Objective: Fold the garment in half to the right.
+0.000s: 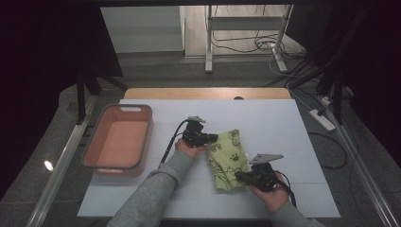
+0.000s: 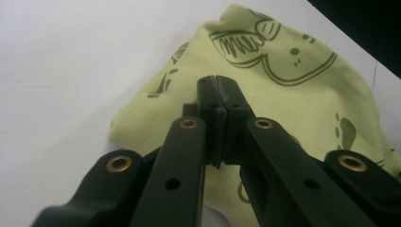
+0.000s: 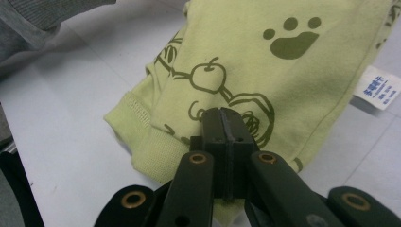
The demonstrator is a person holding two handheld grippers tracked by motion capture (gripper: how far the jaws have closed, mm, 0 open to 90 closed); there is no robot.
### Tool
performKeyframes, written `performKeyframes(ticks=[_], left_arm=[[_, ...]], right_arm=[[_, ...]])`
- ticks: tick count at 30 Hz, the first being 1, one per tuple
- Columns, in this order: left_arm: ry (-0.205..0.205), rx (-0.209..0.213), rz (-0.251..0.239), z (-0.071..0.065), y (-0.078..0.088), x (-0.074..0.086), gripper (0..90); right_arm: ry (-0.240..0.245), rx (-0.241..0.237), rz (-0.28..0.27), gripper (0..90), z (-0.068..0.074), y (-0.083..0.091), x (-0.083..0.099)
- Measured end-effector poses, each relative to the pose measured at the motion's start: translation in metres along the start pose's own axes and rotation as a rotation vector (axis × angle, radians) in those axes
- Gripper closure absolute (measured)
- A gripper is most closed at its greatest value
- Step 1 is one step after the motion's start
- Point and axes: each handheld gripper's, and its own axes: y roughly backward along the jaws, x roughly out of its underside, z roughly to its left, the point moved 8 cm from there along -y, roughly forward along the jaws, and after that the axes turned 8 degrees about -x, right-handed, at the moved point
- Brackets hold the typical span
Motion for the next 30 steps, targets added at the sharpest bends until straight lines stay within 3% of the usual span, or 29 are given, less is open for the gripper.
performKeyframes(ticks=[22, 30], left_arm=[[0.014, 0.01, -0.001, 0.002, -0.002, 0.002, 88.9], [-0.004, -0.013, -0.014, 0.0, 0.006, -0.001, 88.4]], right_arm=[[0.02, -0.019, -0.017, 89.3, 0.004, 0.004, 0.001], [0.055, -0.053, -0.067, 61.1, 0.011, 0.007, -0.008]])
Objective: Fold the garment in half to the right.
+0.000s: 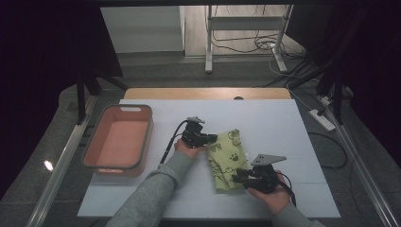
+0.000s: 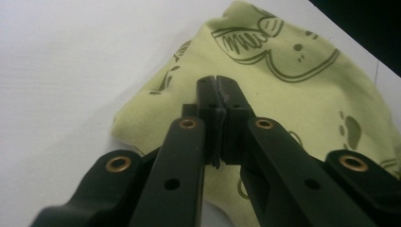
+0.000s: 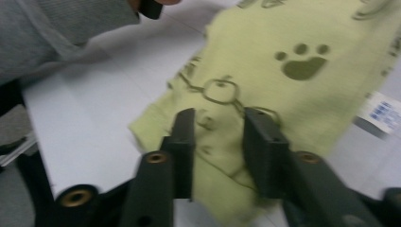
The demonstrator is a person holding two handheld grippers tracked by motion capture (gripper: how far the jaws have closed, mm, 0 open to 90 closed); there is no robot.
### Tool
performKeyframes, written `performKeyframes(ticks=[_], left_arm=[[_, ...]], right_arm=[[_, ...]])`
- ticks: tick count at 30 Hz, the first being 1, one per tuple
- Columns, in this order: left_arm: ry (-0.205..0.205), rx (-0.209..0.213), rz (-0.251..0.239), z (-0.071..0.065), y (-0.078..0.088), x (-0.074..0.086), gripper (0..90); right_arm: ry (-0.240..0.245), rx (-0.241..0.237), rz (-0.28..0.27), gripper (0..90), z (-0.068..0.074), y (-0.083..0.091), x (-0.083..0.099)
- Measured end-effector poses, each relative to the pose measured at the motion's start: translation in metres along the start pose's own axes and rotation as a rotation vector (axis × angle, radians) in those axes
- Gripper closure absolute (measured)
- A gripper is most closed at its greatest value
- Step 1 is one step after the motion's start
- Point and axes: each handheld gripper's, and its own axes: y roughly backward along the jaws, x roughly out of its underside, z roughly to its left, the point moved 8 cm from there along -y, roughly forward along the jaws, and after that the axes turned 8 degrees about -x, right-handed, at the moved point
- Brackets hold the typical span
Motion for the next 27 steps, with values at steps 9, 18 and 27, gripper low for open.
performKeyframes(ticks=[9, 18, 27], left_arm=[[-0.007, -0.006, -0.026, 0.001, 0.016, -0.001, 87.8], [0.005, 0.0, -0.042, 0.002, 0.024, 0.002, 87.1], [0.007, 0.005, -0.055, 0.003, 0.029, 0.001, 86.8]], right_arm=[[0.042, 0.028, 0.087, 49.7, 0.006, -0.013, 0.008], [0.012, 0.024, 0.099, 67.4, 0.003, -0.011, 0.007], [0.002, -0.066, -0.006, 71.5, 0.017, 0.0, -0.012]])
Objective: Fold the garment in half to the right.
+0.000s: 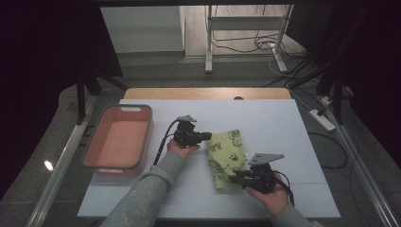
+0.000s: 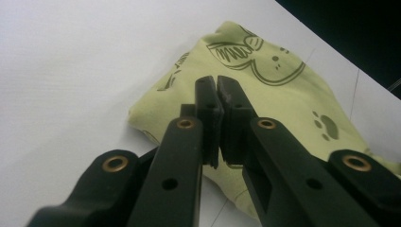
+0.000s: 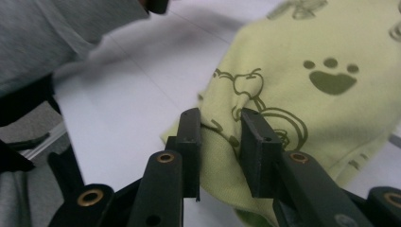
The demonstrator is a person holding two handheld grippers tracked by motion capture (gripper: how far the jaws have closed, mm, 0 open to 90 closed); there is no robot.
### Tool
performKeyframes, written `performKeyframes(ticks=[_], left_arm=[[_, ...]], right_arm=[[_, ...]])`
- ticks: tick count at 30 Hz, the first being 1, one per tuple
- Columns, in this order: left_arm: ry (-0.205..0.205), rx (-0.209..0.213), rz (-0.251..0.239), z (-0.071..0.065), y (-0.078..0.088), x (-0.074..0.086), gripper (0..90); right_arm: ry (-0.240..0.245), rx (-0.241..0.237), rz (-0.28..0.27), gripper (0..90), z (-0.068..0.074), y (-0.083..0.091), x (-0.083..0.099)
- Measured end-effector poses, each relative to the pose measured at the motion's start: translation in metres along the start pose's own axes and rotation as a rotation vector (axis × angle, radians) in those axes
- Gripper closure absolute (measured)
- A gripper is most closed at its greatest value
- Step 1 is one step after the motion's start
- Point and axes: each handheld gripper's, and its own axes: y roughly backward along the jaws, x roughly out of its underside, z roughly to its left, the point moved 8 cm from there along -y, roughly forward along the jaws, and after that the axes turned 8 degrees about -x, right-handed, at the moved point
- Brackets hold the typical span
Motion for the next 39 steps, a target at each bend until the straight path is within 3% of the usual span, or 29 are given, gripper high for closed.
performKeyframes(ticks=[5, 13, 17, 20, 24, 29, 34, 39], left_arm=[[0.004, 0.001, -0.002, 0.0, 0.0, 0.0, 86.4], [0.003, 0.005, 0.0, -0.002, -0.002, 0.0, 86.3], [0.003, 0.01, 0.0, -0.003, -0.005, 0.0, 86.2], [0.0, 0.01, 0.002, -0.005, -0.007, 0.0, 86.2], [-0.005, 0.011, 0.008, -0.006, -0.012, -0.001, 86.5], [-0.008, 0.009, 0.026, -0.008, -0.022, 0.0, 88.2], [-0.008, 0.004, 0.047, -0.008, -0.03, 0.002, 88.9], [-0.01, 0.003, 0.063, -0.006, -0.034, 0.006, 89.0]], right_arm=[[0.015, -0.021, 0.005, 71.0, 0.008, -0.005, -0.001], [0.011, -0.006, 0.056, 62.4, 0.004, -0.017, 0.011], [0.036, 0.003, 0.019, 55.5, 0.003, -0.008, 0.005], [0.039, 0.025, -0.049, 54.7, 0.0, 0.006, -0.004], [0.004, 0.046, -0.074, 65.6, -0.013, 0.013, -0.011], [-0.048, 0.033, 0.01, 87.5, -0.025, 0.004, -0.003], [-0.05, 0.047, 0.116, 90.0, -0.03, -0.005, 0.013], [-0.038, 0.043, 0.153, 90.0, -0.029, -0.006, 0.021]])
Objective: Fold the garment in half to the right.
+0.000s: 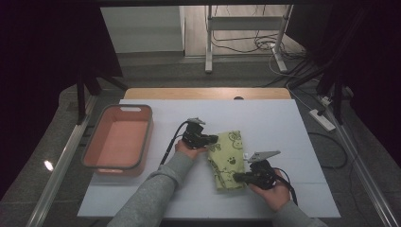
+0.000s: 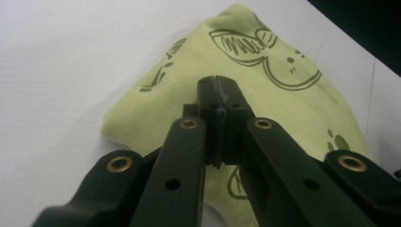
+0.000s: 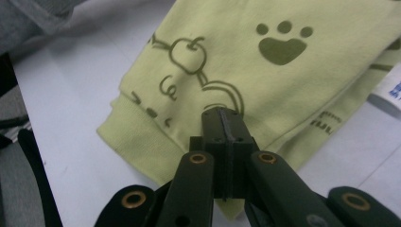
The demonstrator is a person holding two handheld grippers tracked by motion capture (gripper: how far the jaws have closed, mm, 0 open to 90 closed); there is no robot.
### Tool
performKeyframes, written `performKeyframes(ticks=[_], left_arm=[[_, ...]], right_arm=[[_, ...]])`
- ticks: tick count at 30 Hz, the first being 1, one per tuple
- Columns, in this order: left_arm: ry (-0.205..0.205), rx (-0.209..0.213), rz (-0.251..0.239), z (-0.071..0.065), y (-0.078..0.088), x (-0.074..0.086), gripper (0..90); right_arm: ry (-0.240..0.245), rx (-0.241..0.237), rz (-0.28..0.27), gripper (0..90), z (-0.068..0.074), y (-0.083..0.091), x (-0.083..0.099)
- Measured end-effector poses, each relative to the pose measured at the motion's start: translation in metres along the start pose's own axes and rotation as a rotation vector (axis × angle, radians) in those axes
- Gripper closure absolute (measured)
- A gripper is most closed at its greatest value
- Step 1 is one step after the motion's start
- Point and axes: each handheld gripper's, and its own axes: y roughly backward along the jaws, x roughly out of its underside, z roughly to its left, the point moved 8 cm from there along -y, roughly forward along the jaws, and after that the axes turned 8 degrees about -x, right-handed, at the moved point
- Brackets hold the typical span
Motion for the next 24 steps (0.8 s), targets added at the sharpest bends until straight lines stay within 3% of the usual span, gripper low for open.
performKeyframes(ticks=[5, 24], left_arm=[[0.005, 0.008, 0.003, 0.0012, -0.0028, 0.0015, 89.1], [0.005, -0.025, 0.03, 0.0077, -0.0032, 0.005, 89.3]], right_arm=[[0.032, 0.016, 0.032, 90.0, 0.003, -0.0026, 0.0058], [0.019, 0.008, 0.027, 90.0, 0.0024, -0.0026, 0.0087]])
